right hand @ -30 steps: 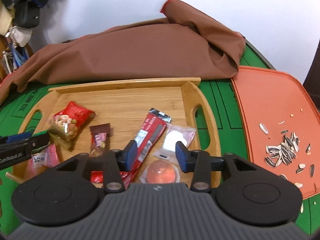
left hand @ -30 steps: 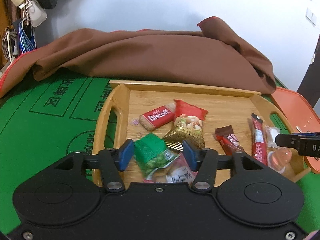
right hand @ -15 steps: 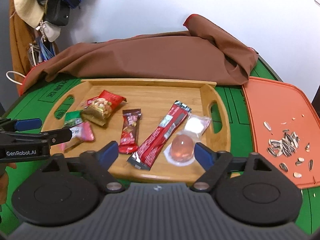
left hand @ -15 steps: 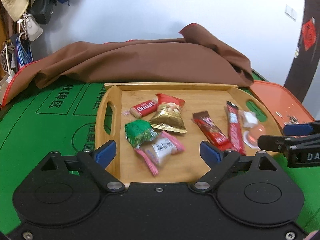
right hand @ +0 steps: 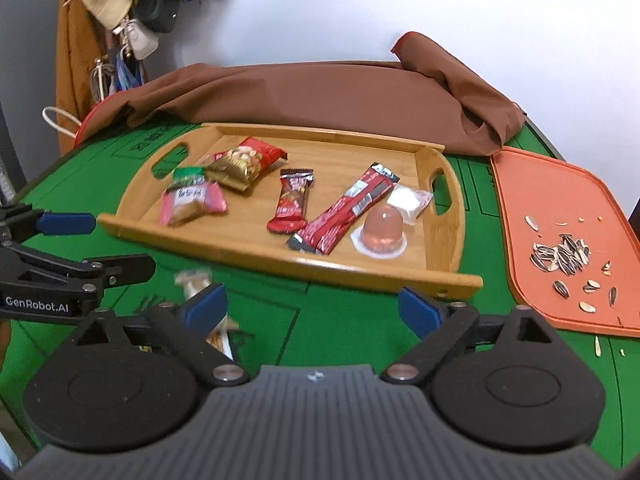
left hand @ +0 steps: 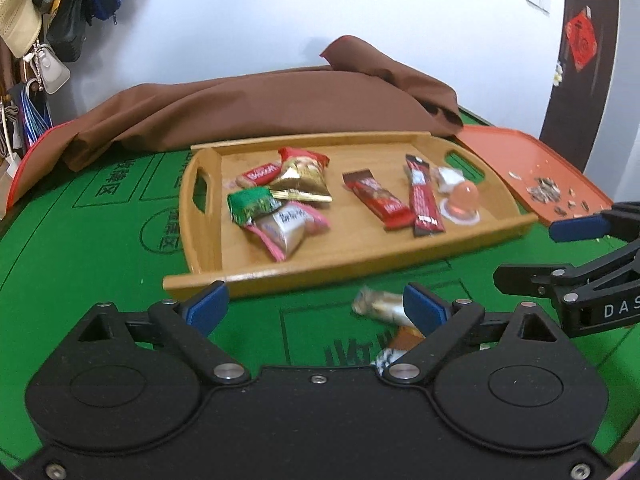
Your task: Organize snacks
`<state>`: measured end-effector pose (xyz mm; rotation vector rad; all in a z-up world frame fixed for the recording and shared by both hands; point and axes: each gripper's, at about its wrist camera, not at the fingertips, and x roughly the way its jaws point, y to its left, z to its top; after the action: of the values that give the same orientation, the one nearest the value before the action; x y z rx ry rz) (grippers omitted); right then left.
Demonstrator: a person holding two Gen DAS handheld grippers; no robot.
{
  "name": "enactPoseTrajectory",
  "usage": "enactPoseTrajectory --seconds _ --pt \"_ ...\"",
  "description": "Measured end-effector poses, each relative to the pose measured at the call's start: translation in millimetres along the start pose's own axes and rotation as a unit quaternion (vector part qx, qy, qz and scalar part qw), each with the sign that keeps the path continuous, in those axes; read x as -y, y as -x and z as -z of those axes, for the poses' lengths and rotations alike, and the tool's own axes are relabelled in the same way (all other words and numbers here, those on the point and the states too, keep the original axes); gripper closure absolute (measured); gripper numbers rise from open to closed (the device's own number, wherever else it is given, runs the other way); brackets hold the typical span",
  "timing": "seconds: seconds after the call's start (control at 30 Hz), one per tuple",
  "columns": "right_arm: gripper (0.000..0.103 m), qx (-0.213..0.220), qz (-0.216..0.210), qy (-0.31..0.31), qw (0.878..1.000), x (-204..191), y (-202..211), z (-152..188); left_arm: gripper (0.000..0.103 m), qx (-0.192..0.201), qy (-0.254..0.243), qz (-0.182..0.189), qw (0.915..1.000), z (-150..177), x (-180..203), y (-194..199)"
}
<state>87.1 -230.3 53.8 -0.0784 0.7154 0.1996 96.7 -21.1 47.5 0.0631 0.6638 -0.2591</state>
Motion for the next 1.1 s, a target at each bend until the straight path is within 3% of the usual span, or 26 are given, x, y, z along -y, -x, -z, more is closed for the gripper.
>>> enactPoseTrajectory --seconds 0.37,0.53,0.67,0.83,1.1 --pt "0.004 -0.008 0.024 0.013 1.0 5.4 15.8 34.5 0.009 -0.001 -0.028 0.043 0.9987 41.4 24.2 39.4" --pt "0.004 -0.012 0.034 -0.004 0.999 17.4 21.3 43.7 0.039 -0.017 -0.039 0.069 0.9967 51.6 41.3 47.9" --pt "0.004 -0.014 0.035 -0.008 0.999 21.2 24.5 49.3 0.054 -0.028 -0.036 0.099 0.9941 55.8 51.1 48.9" --pt "0.004 -0.016 0.038 -0.007 0.999 21.0 25.9 53.6 0.076 -0.035 -0.03 0.11 0.9929 56.6 60.3 41.7" --pt "0.004 -0.021 0.033 -0.005 0.999 18.9 25.4 58.6 0.083 -0.028 -0.021 0.098 0.9946 52.3 62.5 28.7"
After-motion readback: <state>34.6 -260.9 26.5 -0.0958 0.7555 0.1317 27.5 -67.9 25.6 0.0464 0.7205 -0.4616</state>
